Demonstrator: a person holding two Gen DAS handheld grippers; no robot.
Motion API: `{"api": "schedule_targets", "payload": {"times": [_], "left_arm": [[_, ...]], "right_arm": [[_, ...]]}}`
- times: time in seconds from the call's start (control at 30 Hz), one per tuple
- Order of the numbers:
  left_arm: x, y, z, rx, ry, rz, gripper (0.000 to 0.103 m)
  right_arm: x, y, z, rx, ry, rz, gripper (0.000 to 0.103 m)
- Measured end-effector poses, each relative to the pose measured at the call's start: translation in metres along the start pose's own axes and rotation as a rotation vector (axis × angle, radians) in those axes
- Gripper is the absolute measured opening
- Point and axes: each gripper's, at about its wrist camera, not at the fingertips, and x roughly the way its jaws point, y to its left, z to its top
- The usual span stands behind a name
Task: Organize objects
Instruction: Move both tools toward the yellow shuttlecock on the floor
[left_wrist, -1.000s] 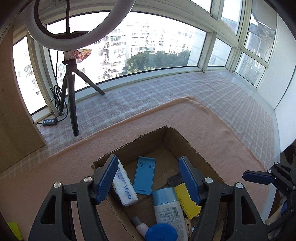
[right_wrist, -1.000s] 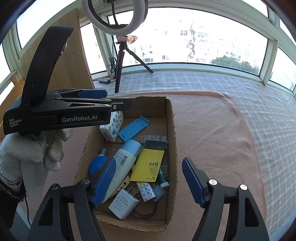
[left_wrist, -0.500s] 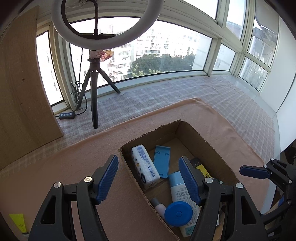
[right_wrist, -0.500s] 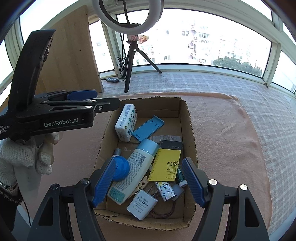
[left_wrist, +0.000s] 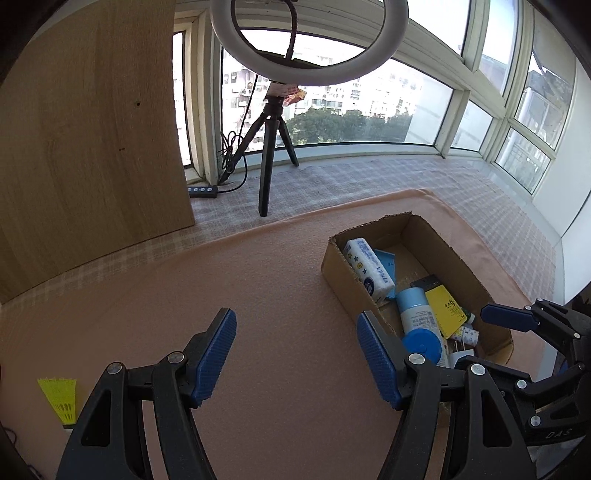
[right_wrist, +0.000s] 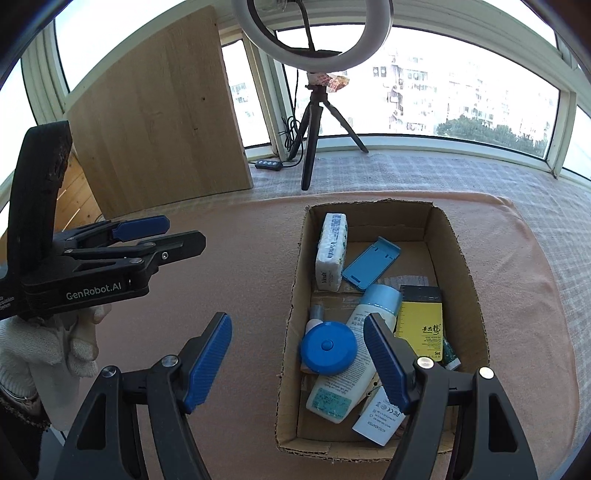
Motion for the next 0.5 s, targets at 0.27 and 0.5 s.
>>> {"api": "schedule_targets", "payload": {"times": [0.27, 0.5], "left_arm": [[-0.033, 0.078, -0.041, -0.096, 0.011, 0.062, 0.071], [-0.054, 0.152, -0.079, -0.191, 0.038, 0.110, 0.071]], "right_arm": [[0.029, 0.046, 0.003, 0.035, 0.039, 0.101, 0.070], [0.063, 0.100, 0.005, -0.005, 0.100, 0.145, 0.070]]}}
